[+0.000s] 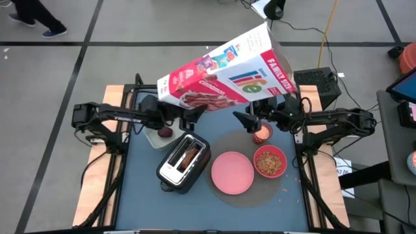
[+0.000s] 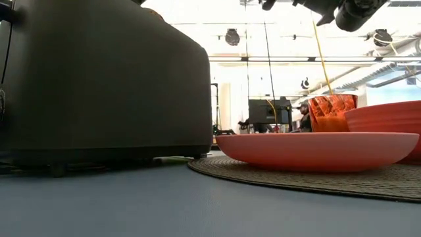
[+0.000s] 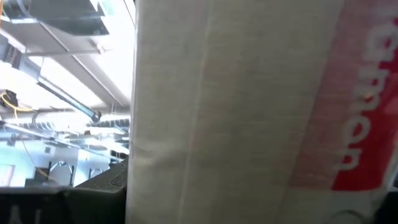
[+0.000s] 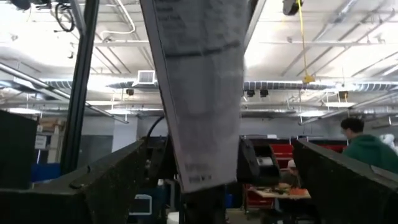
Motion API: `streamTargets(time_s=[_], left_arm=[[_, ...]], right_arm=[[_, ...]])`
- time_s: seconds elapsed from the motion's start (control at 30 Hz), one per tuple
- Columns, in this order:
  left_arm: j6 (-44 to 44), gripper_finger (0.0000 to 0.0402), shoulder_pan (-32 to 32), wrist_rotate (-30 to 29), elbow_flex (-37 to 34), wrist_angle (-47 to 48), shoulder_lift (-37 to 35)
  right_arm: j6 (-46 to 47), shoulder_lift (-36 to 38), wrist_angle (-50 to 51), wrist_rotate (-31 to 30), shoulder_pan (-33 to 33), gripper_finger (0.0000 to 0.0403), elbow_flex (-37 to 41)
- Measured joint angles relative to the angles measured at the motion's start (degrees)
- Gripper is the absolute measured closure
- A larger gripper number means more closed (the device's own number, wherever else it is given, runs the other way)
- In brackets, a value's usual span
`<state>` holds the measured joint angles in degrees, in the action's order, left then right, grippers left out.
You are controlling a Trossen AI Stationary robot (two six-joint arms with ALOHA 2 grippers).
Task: Arrange a breakfast setting
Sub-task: Pour the cereal from the cereal box into the red bowl
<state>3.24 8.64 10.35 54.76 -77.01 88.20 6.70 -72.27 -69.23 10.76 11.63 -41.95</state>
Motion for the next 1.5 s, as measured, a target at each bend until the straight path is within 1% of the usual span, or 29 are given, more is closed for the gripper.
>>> streamTargets(time_s=[0.13,0.33,0.53,0.63,0.9,1.13,1.5], left_arm=[[0.7,0.0131,-0.02,-0.02,0.0,0.15,1.3],[3.05,0.0131,-0.05,-0.13,0.0,-0.07,3.79],[3.39,0.0131,-0.05,-3.42,0.0,-0.17,6.2],[3.37,0.0131,-0.05,-3.89,0.02,-0.64,6.94],[3.13,0.0131,-0.09,-4.47,0.04,-0.4,7.0],[2.98,0.0131,-0.09,-4.46,0.04,2.24,7.0],[2.99,0.0131,-0.09,-4.44,0.04,3.54,7.0]], right_arm=[[-1.8,0.0,-0.41,0.01,-0.5,0.0006,0.0],[-2.03,0.0,-0.87,0.0,-0.49,0.0007,0.0],[-2.19,0.0,-1.33,-0.07,-0.49,0.0007,0.0],[-4.53,0.0,-2.49,-0.17,-0.47,0.0007,0.0],[-4.45,0.0,-2.78,-0.09,-0.51,0.0007,0.0],[-2.82,0.0,-2.53,-0.26,-0.51,0.0009,0.02],[-2.86,0.0,-2.28,-0.15,-0.51,0.0012,0.02]])
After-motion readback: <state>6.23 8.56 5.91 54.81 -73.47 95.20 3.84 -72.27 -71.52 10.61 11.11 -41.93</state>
